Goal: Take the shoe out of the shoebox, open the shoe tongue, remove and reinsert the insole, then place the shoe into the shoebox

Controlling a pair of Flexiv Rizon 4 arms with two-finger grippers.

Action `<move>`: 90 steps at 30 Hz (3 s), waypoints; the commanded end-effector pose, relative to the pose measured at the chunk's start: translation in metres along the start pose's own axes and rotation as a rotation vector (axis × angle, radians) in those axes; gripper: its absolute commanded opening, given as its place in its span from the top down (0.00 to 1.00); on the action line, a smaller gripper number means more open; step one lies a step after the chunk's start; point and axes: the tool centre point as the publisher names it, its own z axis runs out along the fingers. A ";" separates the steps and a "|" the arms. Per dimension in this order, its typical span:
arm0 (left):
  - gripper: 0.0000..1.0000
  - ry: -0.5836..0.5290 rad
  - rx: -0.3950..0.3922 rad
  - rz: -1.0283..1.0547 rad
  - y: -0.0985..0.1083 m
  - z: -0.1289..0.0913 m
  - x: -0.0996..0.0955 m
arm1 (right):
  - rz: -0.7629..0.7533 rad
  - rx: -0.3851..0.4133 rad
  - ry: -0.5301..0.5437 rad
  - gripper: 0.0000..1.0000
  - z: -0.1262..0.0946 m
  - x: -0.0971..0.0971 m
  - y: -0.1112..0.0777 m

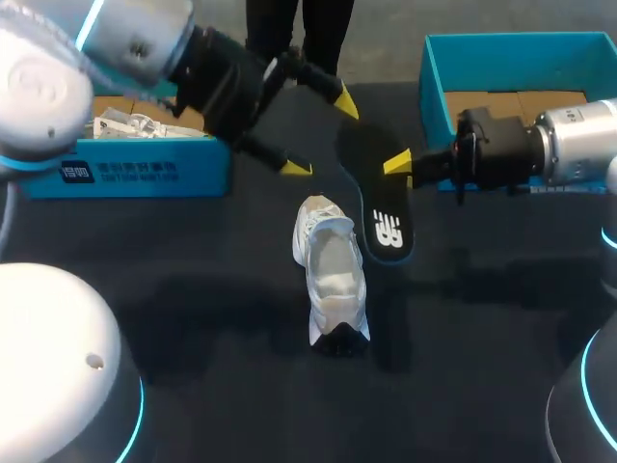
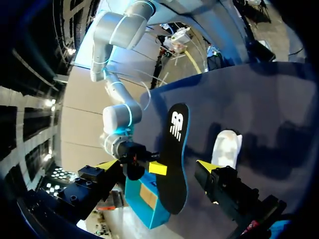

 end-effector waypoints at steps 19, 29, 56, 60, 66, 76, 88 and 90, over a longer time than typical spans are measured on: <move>0.00 0.936 -0.037 0.078 0.020 -0.002 -0.041 | -0.015 0.025 -0.015 1.00 0.010 -0.001 0.009; 0.00 1.014 -0.110 0.085 0.028 0.011 -0.057 | -0.020 0.014 -0.004 1.00 0.012 -0.001 0.008; 0.00 0.963 -0.116 0.136 0.032 0.021 -0.062 | -0.028 0.018 -0.004 1.00 0.009 0.003 0.013; 0.00 0.924 -0.123 0.146 0.033 0.023 -0.058 | -0.026 0.015 -0.006 1.00 0.008 0.002 0.013; 0.00 0.856 -0.143 0.164 0.031 0.023 -0.052 | -0.025 0.018 -0.002 1.00 0.006 0.002 0.014; 0.00 0.651 -0.164 0.141 0.027 0.023 -0.032 | -0.025 0.014 0.015 1.00 0.001 0.004 0.017; 0.00 0.272 -0.229 0.154 0.031 0.020 -0.015 | -0.013 -0.018 0.037 1.00 -0.010 0.007 0.017; 0.00 0.196 -0.230 0.137 0.030 0.022 -0.012 | -0.013 -0.022 0.037 1.00 -0.011 0.007 0.017</move>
